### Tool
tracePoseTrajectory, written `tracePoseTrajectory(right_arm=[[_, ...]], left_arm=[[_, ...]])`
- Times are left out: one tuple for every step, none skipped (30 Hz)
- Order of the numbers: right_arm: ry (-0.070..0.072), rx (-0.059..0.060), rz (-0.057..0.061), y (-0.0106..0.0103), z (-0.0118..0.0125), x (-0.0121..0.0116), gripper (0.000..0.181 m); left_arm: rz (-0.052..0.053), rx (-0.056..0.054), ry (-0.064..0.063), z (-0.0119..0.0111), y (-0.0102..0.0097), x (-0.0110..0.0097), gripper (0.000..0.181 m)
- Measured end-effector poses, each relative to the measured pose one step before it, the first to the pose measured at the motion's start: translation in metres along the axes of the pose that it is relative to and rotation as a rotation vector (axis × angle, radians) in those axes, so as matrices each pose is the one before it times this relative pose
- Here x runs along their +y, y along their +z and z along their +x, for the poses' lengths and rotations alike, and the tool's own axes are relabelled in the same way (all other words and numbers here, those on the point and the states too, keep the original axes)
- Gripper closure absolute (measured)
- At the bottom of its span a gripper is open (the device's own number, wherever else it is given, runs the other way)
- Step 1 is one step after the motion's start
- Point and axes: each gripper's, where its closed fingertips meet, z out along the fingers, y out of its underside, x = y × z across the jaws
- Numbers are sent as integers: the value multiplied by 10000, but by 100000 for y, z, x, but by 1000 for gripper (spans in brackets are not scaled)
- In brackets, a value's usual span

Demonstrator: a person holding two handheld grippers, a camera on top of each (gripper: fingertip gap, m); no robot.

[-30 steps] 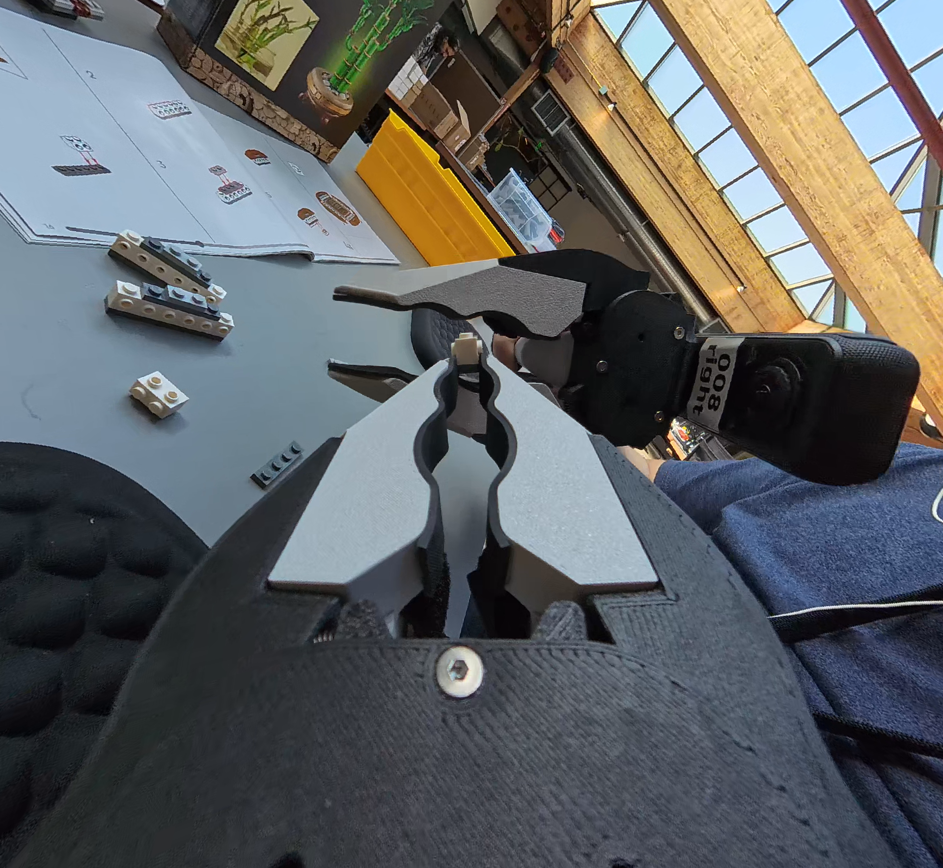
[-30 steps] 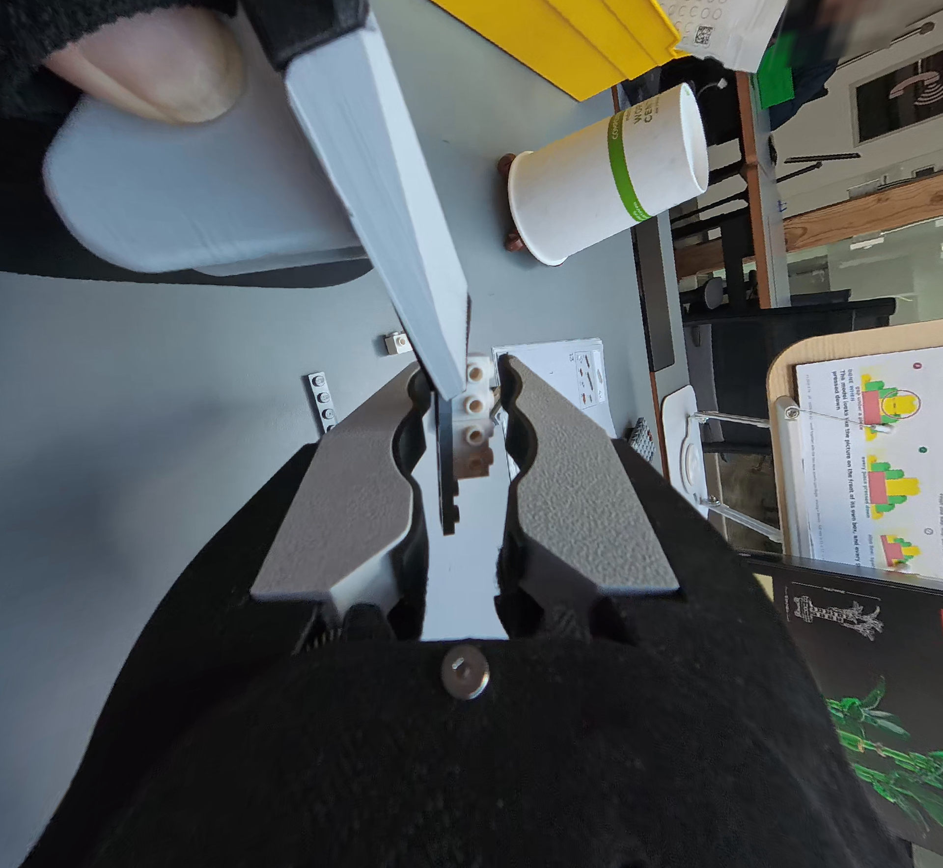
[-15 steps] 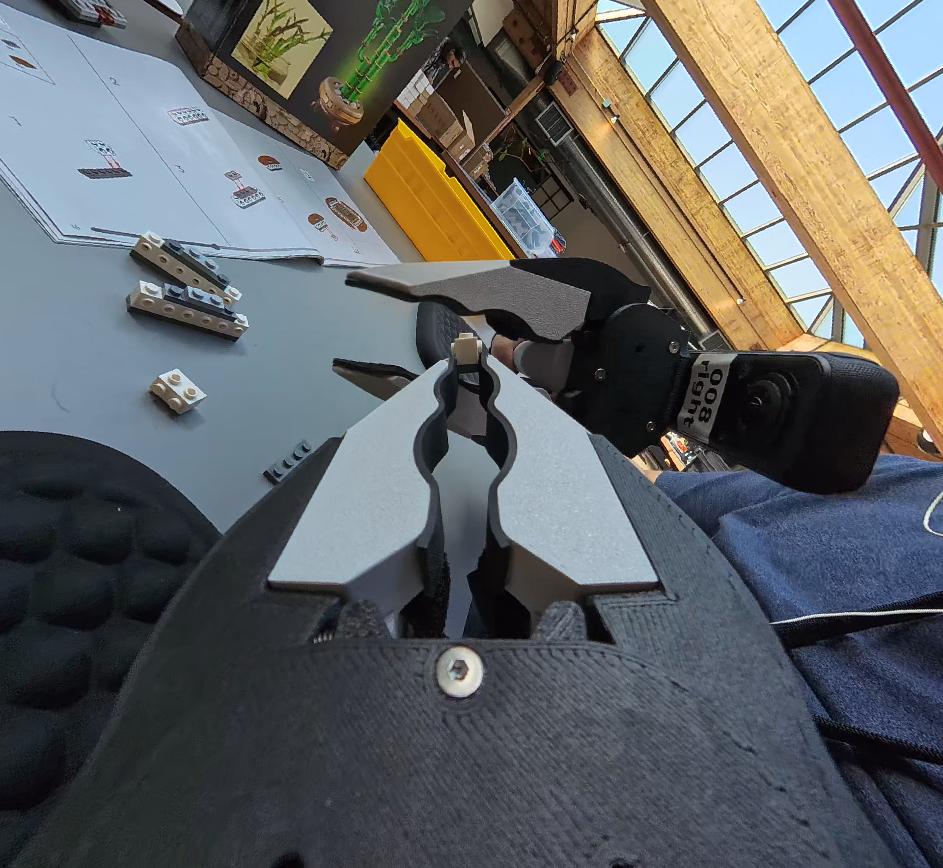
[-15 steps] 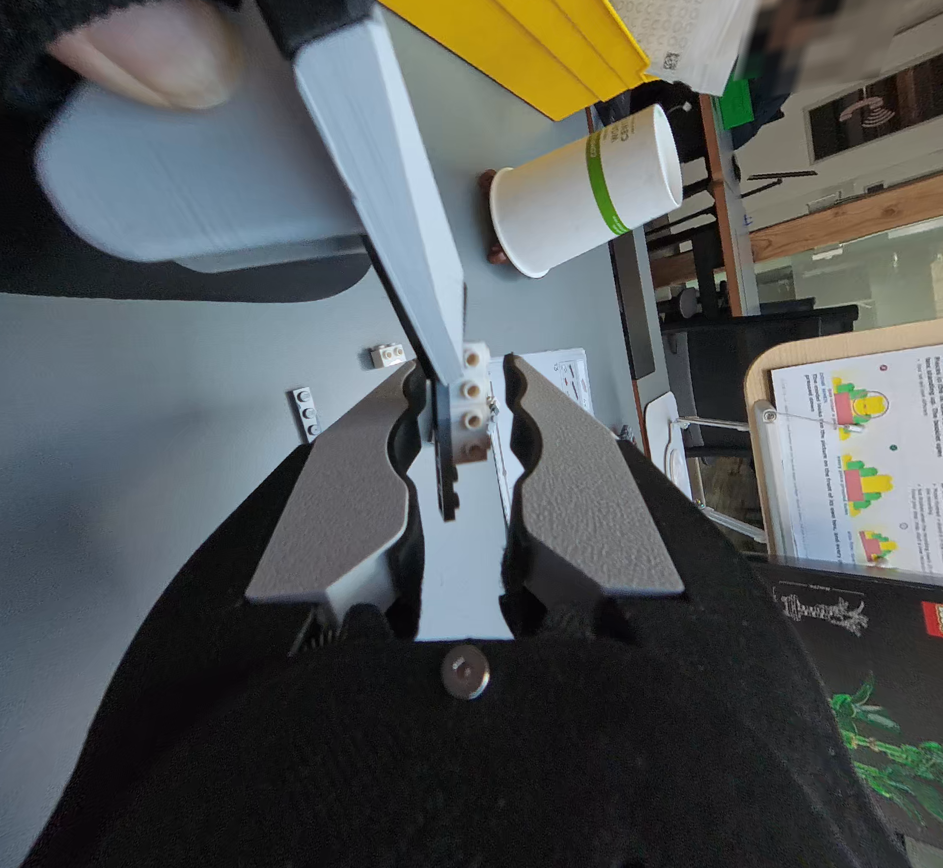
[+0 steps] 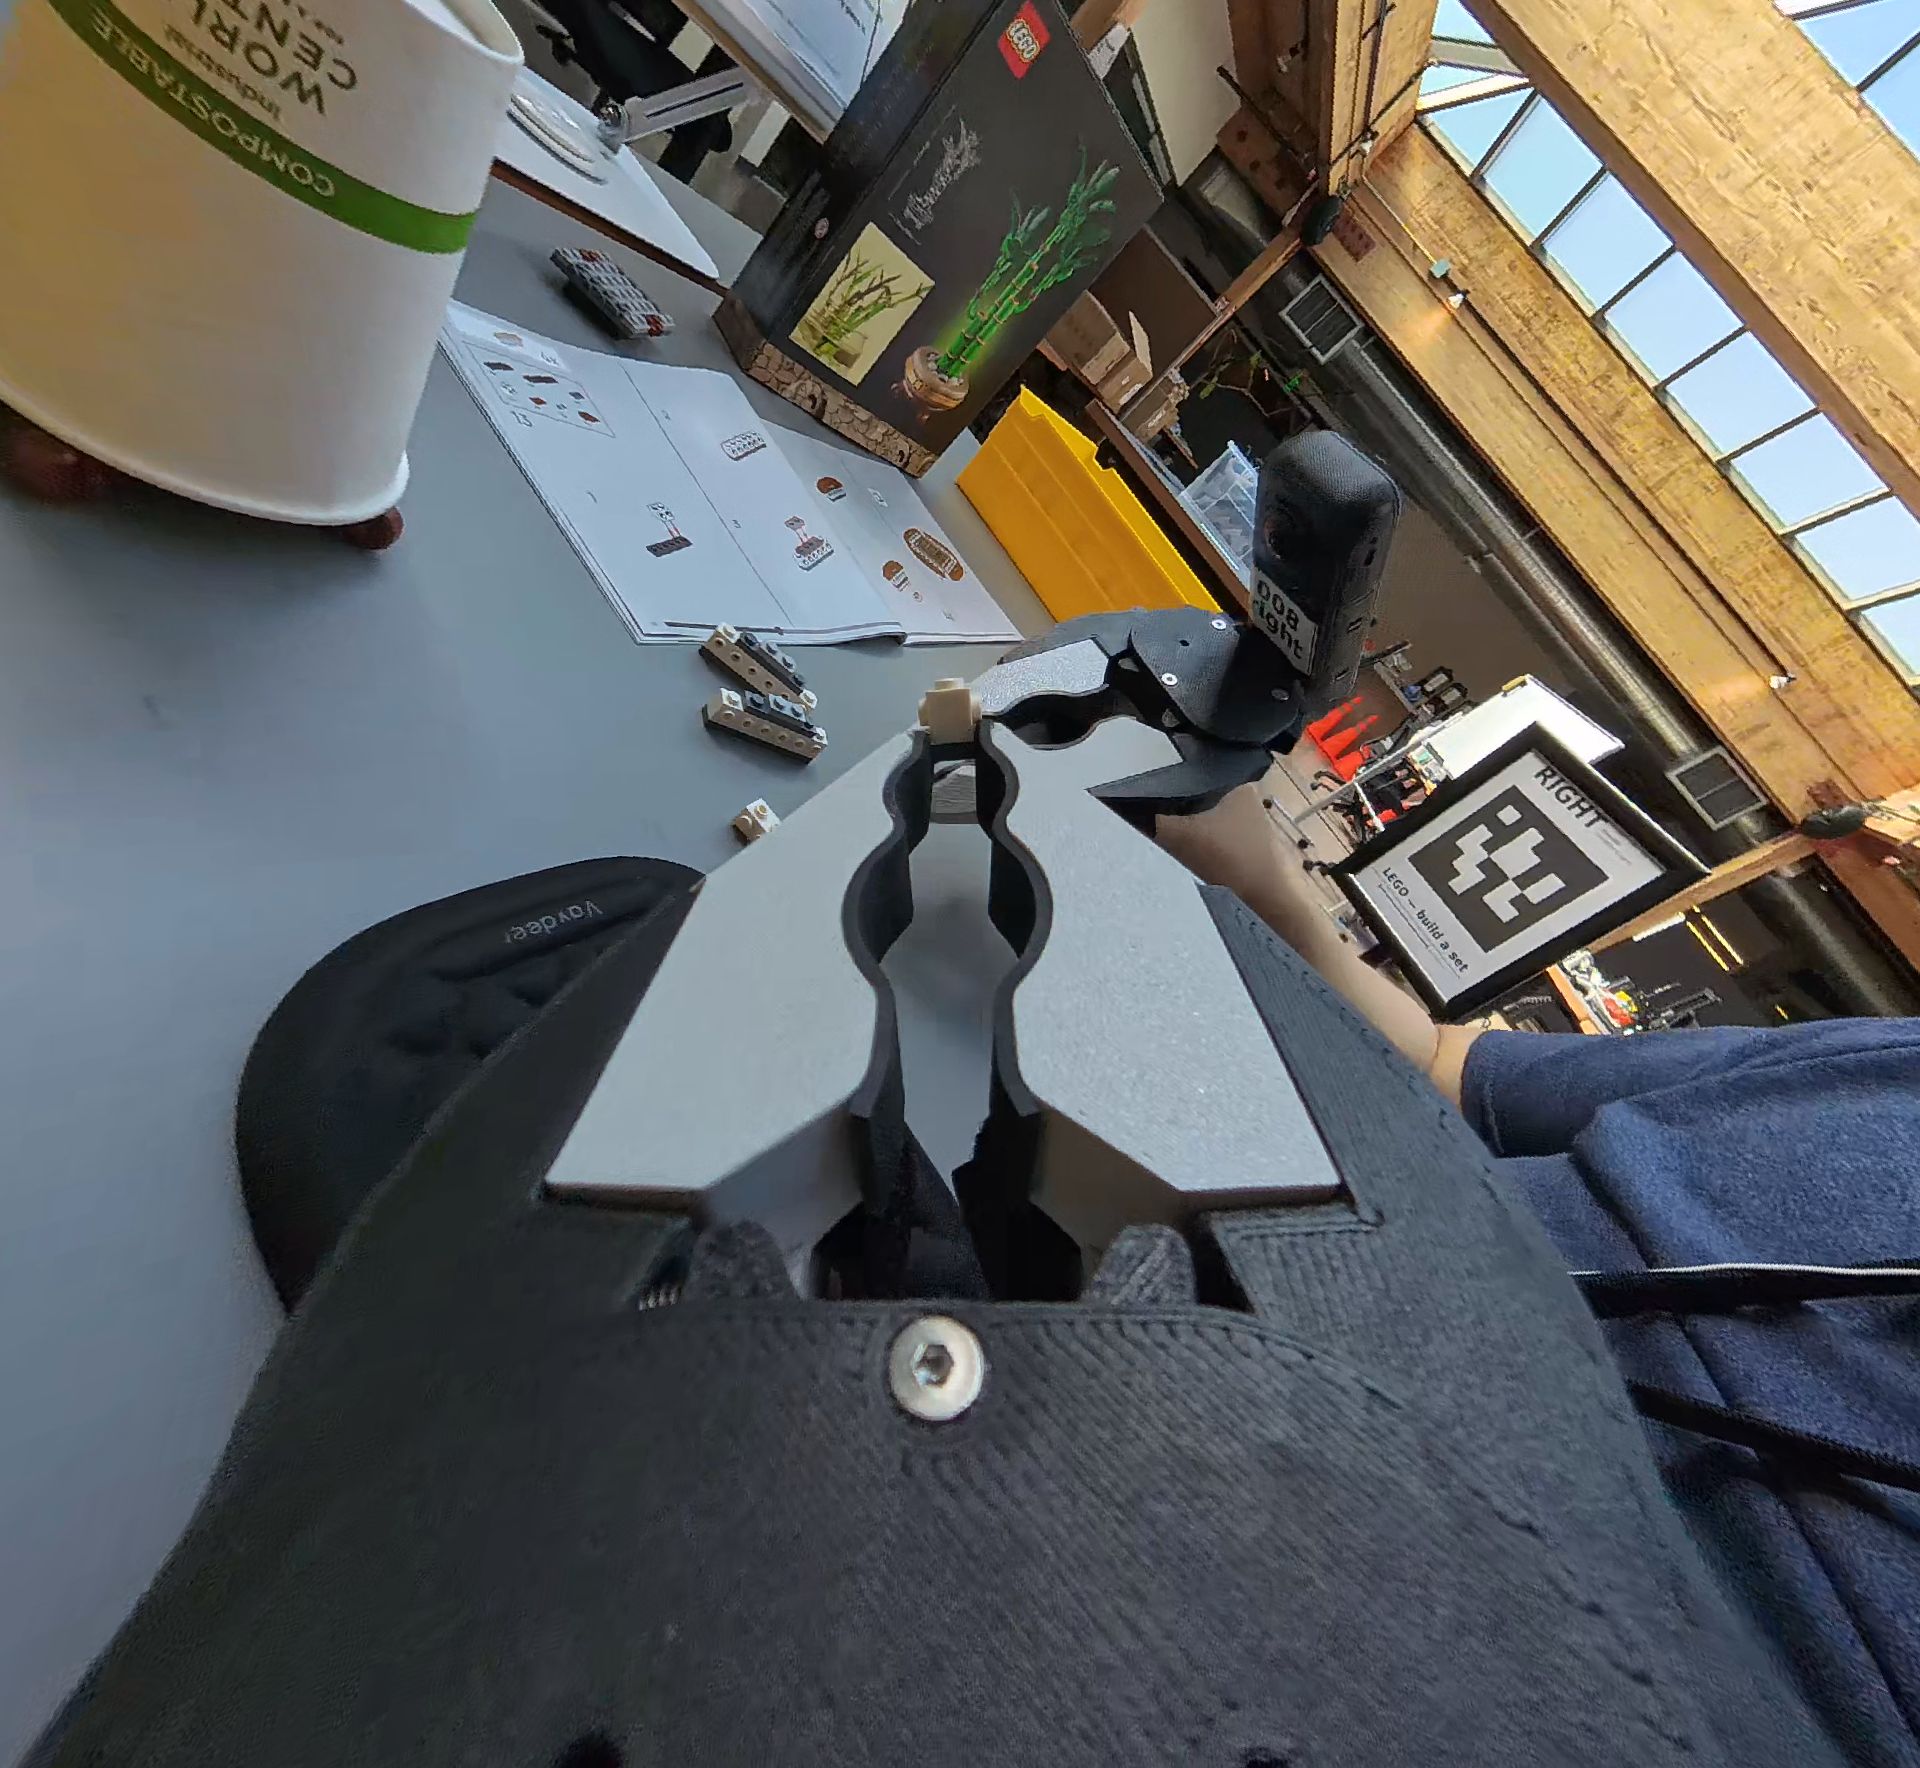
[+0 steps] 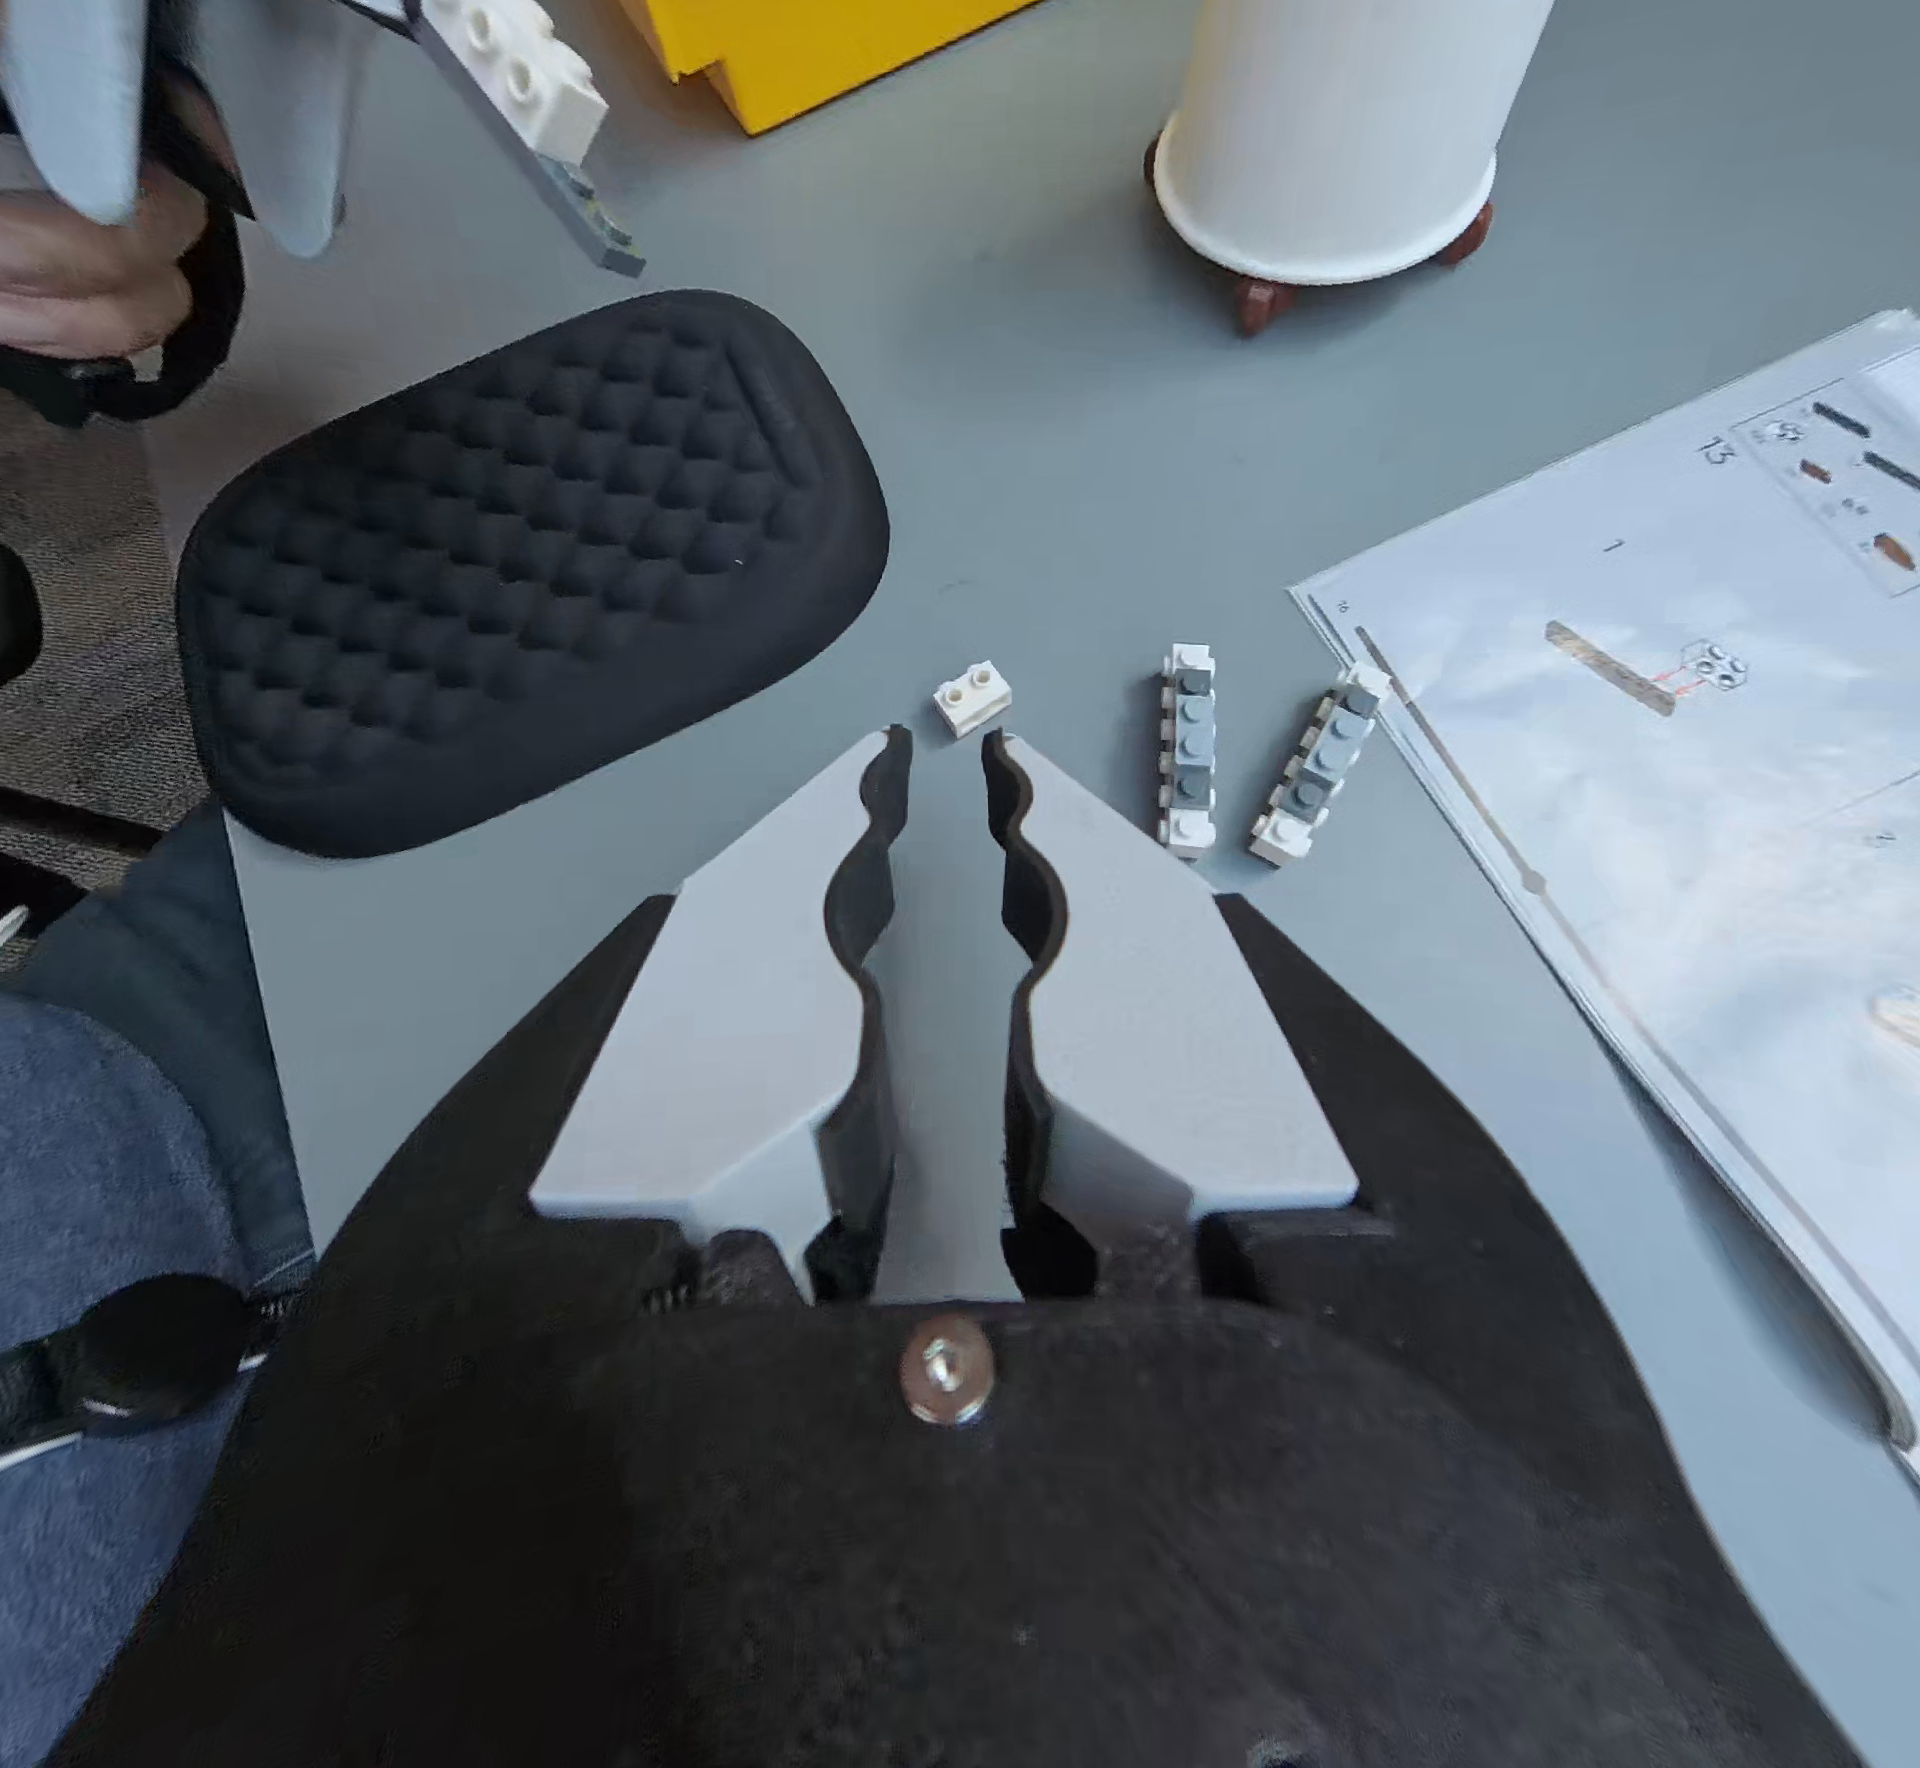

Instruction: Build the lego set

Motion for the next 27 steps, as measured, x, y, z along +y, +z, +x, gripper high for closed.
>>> tracePoseTrajectory(right_arm=[[72, 74, -154, 796, -266, -103, 164], [-265, 254, -205, 706, -133, -61, 159], [-785, 301, -276, 607, -194, 79, 156], [-1079, 345, -303, 547, -147, 129, 154], [-1049, 413, -328, 469, 18, 199, 152], [-853, 254, -313, 412, -27, 166, 150], [-666, -43, -194, 337, -267, 18, 148], [-383, -1, -104, 200, 70, -71, 148], [-233, -146, -26, 100, 115, -146, 147], [-255, -486, 30, 38, -177, -205, 149], [-350, -657, -20, 34, -277, -86, 150], [-289, -338, -138, 49, 363, 134, 150], [-197, -537, -167, 54, 166, 198, 150], [-178, -836, -97, 52, -325, 91, 149], [-126, -477, -133, 61, 129, 104, 149], [-81, -255, -273, 71, 363, 240, 148], [-96, -221, -390, 96, 264, 301, 147], [-210, -128, -306, 83, 163, 97, 148], [-378, -113, -288, 73, -34, 22, 149], [-411, 157, -256, 34, 278, -68, 151], [-207, 163, -251, 6, 337, -60, 152], [-16, -207, -248, 34, -144, -47, 151], [4, -146, -74, 25, -60, -255, 151], [-40, -95, -45, 50, -28, -166, 155], [-58, -310, -209, 118, -367, 212, 163], [2, -152, -135, 72, -122, 170, 167], [93, 17, -37, -53, 119, 203, 171]], left_arm=[[48, -98, 85, -92, -172, -160, 176], [19, -49, 49, -40, -109, -97, 175], [13, -8, 24, 2, -57, -54, 175], [3, 20, 6, 24, -20, -2, 176], [-13, 40, -14, 18, 20, 53, 175], [-31, 47, -27, 8, 57, 88, 175], [-44, 45, -31, -9, 65, 103, 175], [-32, 50, -34, -10, 64, 91, 175], [-16, 59, -45, 10, 56, 56, 175], [-17, 59, -51, 24, 41, 54, 175], [-22, 43, -38, 29, 10, 41, 175], [-12, 17, -12, 11, -30, -3, 176], [14, -12, 15, 4, -84, -68, 176], [29, -29, 32, 16, -131, -134, 176], [29, -37, 45, 23, -187, -161, 176], [29, -51, 56, 16, -239, -194, 176], [33, -57, 57, 22, -298, -236, 176], [47, -63, 65, 31, -348, -270, 176], [54, -93, 72, -20, -368, -267, 176], [40, -113, 63, -85, -319, -222, 176], [6, -87, 41, -103, -235, -122, 175], [-14, -43, 9, -92, -137, -47, 175], [-11, -8, -21, -77, -63, 2, 175], [-9, 5, -39, -92, -9, 34, 175], [-19, 6, -49, -101, 17, 69, 175], [-33, 18, -54, -90, 63, 100, 175], [-39, 26, -59, -77, 55, 121, 175]])
